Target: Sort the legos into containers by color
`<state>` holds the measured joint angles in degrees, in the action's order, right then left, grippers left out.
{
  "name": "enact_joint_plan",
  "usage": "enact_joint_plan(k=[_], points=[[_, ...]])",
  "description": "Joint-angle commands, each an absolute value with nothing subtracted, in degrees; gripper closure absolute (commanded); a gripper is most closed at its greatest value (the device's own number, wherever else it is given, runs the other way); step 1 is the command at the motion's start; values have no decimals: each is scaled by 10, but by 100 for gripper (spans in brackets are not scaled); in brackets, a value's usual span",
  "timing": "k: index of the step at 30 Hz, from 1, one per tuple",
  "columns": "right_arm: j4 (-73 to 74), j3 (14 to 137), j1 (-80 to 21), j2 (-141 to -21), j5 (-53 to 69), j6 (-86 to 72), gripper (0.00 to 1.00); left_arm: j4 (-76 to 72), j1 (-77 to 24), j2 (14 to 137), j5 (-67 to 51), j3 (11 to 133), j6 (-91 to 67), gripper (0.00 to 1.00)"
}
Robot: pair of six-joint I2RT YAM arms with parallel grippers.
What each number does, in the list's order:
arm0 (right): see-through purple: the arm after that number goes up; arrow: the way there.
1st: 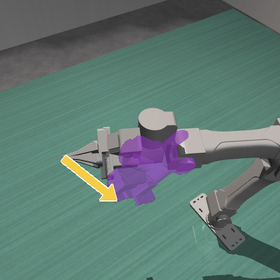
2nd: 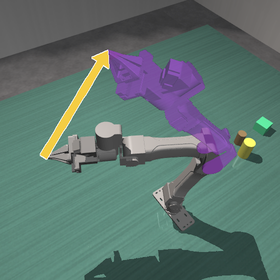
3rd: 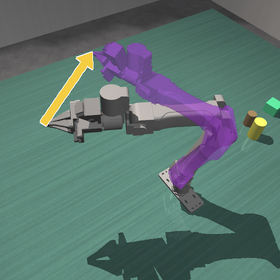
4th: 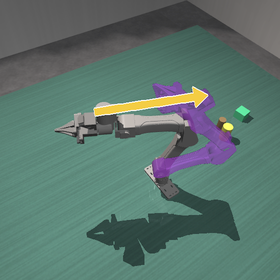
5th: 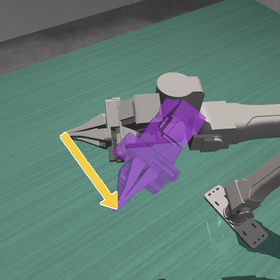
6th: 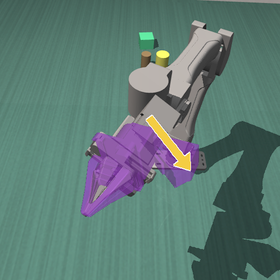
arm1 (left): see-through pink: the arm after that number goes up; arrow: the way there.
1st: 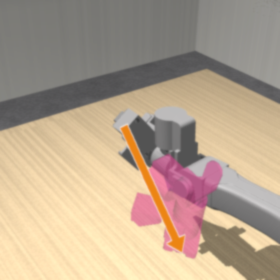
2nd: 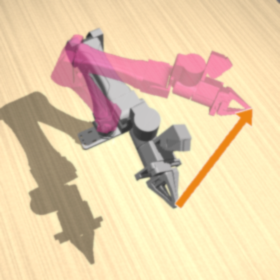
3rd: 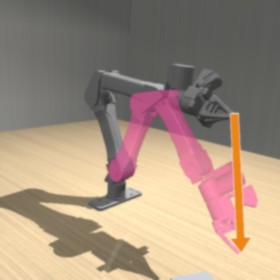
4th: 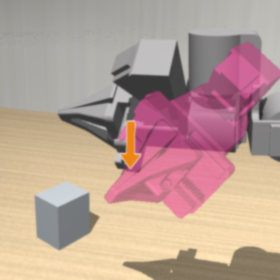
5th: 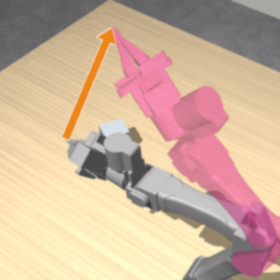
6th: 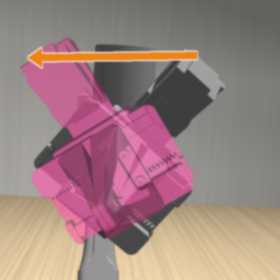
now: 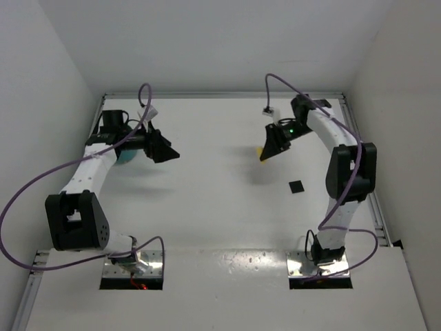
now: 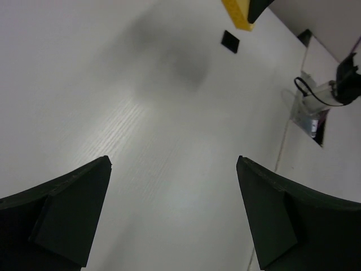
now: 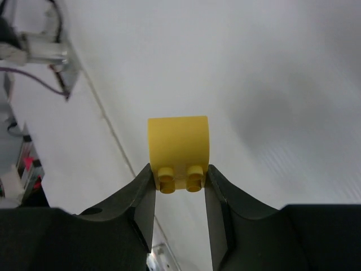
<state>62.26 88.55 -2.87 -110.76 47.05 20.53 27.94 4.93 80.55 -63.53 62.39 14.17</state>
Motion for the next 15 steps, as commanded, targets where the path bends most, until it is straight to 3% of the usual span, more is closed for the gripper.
enact_joint_plan(k=[1, 8, 15], points=[[636, 934, -100, -1104, 592, 205, 84, 288, 33, 832, -748, 655, 131, 0], [594, 976, -245, -1099, 572, 195, 84, 294, 21, 867, -816, 676, 90, 0], [555, 1019, -321, -1108, 561, 151, 84, 294, -26, 855, -829, 676, 84, 5]])
